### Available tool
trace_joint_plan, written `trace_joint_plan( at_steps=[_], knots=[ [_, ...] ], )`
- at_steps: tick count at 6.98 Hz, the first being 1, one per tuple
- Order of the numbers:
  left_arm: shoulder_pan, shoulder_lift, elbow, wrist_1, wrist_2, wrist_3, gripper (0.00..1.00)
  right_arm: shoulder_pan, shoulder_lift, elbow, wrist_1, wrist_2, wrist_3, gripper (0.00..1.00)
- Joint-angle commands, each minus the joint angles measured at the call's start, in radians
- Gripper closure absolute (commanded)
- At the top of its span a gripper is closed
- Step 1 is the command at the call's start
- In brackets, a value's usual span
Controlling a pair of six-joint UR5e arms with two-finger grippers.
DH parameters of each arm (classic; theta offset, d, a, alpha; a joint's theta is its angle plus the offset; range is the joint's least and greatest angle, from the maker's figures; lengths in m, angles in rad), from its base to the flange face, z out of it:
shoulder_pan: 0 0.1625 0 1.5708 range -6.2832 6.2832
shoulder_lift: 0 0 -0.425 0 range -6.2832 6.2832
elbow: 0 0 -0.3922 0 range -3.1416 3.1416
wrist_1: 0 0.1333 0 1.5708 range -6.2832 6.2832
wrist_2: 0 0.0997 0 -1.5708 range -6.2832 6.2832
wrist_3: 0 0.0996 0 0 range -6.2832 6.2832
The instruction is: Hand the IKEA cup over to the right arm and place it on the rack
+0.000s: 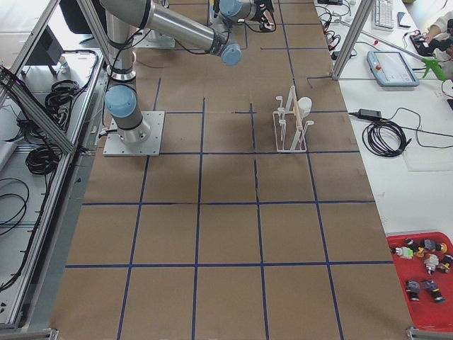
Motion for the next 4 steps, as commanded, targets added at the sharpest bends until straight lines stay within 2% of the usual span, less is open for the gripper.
trace_joint_plan(
  at_steps=[1,3,4],
  knots=[
    [0.000,-0.008,0.008,-0.002,0.004,0.000,0.52,-0.001,0.009,0.004,0.005,0.133,0.118,0.00],
    [0.001,-0.007,0.011,-0.008,0.006,0.002,0.96,-0.004,0.015,0.011,0.002,0.154,0.120,0.00],
    [0.006,-0.005,0.013,-0.006,0.016,0.004,1.00,-0.009,0.013,0.012,0.005,0.154,0.121,0.00]
  ],
)
